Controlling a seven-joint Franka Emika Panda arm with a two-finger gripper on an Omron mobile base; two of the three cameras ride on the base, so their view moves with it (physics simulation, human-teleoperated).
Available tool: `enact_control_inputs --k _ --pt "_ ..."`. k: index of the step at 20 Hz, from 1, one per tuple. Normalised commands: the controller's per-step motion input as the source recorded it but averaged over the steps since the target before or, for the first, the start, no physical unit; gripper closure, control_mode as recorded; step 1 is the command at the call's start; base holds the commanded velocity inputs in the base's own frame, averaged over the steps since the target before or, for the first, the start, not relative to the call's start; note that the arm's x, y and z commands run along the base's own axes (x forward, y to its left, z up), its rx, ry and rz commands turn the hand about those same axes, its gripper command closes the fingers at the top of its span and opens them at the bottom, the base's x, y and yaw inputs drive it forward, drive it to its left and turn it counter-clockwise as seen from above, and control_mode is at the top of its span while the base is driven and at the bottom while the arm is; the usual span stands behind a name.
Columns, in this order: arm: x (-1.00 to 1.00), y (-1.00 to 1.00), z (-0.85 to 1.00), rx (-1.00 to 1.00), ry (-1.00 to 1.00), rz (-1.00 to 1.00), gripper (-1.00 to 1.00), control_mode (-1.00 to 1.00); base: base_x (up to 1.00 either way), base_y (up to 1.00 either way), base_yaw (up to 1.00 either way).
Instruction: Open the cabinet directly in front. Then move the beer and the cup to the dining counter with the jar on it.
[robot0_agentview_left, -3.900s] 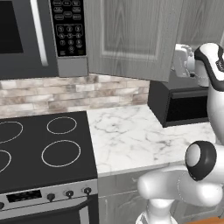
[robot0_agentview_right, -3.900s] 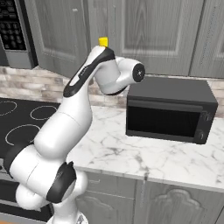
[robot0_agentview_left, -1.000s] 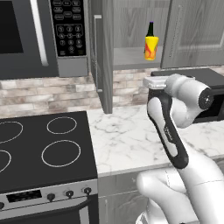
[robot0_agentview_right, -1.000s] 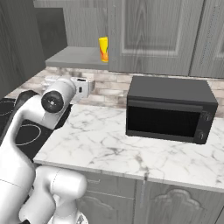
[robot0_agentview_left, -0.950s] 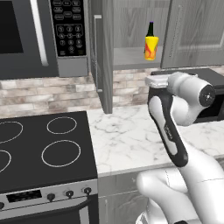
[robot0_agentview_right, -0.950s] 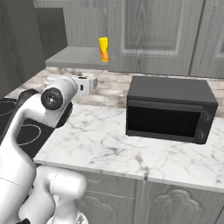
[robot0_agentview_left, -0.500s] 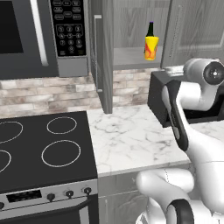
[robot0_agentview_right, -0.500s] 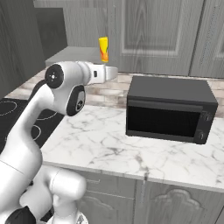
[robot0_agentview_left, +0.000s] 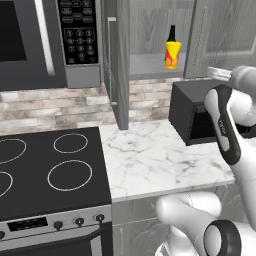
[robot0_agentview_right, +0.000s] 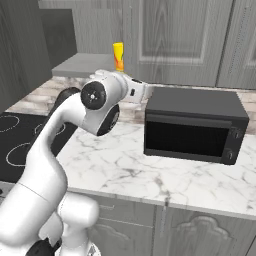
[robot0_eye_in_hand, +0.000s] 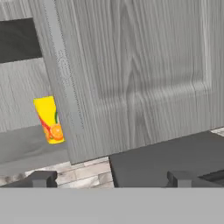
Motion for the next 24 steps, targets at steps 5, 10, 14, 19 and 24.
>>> enact_control_inputs --k 5,10,14,19,24 --pt "0.00 -0.30 -0.03 0.19 -0.26 0.03 -1.00 -1.00 0.00 0.00 0.00" --pt "-0.15 0.00 0.00 0.00 -0.50 0.06 -1.00 -1.00 0.00 0.00 0.00" --pt "-0.11 0.00 0.00 0.00 -0.34 0.04 -1.00 -1.00 0.00 0.00 0.00" --pt "0.04 0.00 0.03 0.00 0.00 0.00 -1.00 -1.00 0.00 0.00 0.00" --pt "0.30 0.03 0.38 0.00 0.00 0.00 -1.00 -1.00 0.00 0.00 0.00"
